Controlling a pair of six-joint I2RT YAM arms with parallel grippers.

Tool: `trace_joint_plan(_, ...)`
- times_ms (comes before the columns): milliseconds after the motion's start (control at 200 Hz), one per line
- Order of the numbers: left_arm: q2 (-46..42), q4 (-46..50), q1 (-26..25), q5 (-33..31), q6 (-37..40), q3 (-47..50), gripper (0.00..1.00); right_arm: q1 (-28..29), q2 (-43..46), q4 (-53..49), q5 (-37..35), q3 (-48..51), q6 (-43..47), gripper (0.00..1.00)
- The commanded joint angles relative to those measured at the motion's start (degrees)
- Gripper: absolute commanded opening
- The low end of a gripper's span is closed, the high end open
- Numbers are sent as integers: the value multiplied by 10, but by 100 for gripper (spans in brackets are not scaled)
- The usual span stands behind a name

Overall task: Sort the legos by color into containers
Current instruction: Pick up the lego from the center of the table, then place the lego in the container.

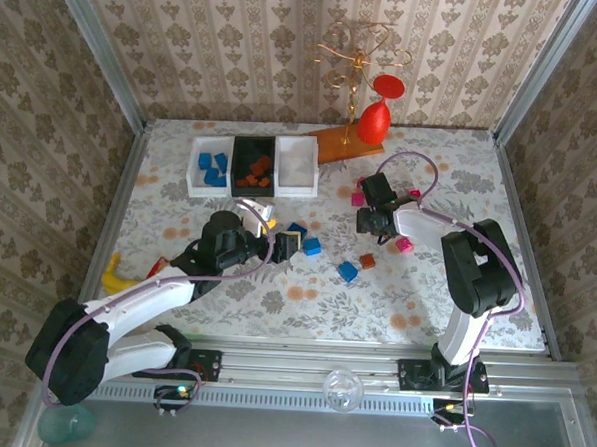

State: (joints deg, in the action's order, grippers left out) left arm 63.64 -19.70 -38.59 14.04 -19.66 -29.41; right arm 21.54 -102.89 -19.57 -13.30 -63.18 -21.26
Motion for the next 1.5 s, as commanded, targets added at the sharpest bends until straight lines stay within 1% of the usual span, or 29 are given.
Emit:
trace_joint_plan(0, 0, -3, -2, -9, 13, 1, 87, 3, -3, -6, 16, -4, -9, 59)
trace_joint_plan(115, 1, -6, -3, -13, 13, 2, 87, 12, 2, 3, 33, 1, -9, 54)
trace_joint_plan(240, 3, -8, -3, -15, 13, 2, 87, 23, 0, 4, 48, -2, -9, 51)
trace_joint_plan(495, 9, -9, -2, -15, 14, 2, 87, 28, -13, -3, 38, -7, 2, 50)
trace_joint_plan(595, 11, -9, -2, -16, 14, 2, 87, 28, -25, -3, 35, -11, 4, 52)
trace_joint_plan(720, 11, -9, -2, -16, 14, 3, 87, 28, -33, -3, 33, -22, 8, 52)
trace_joint_plan(760, 11, -9, -1, -16, 14, 4, 87, 28, -35, -3, 34, -25, 8, 51)
trace_joint_plan(875, 12, -7, -1, -26, 14, 8, 87, 28, -40, -1, 43, -29, 10, 41)
trace_joint_plan(955, 11, 1, 1, -48, 6, 10, 87, 28, -36, -1, 52, -30, 12, 35)
trace_joint_plan(1025, 5, 8, 8, -71, -6, 15, 87, 30, -20, 8, 70, -29, 12, 33)
trace_joint_plan(1120, -14, 22, 32, -103, -29, 27, 88, 39, 14, 44, 124, -26, 7, 33)
trace_joint_plan(1255, -58, 38, 98, -101, -65, 47, 88, 66, 34, 128, 211, -40, -19, 33)
trace_joint_plan(1305, -80, 44, 120, -92, -77, 54, 88, 78, 26, 160, 235, -55, -32, 32)
trace_joint_plan(1320, -86, 45, 139, -89, -79, 56, 88, 82, 23, 169, 241, -61, -35, 32)
trace_joint_plan(1370, -107, 58, 168, -81, -89, 60, 89, 96, 5, 190, 253, -87, -41, 32)
trace_joint_plan(1490, -144, 96, 219, -60, -97, 56, 89, 124, -47, 219, 255, -165, -44, 32)
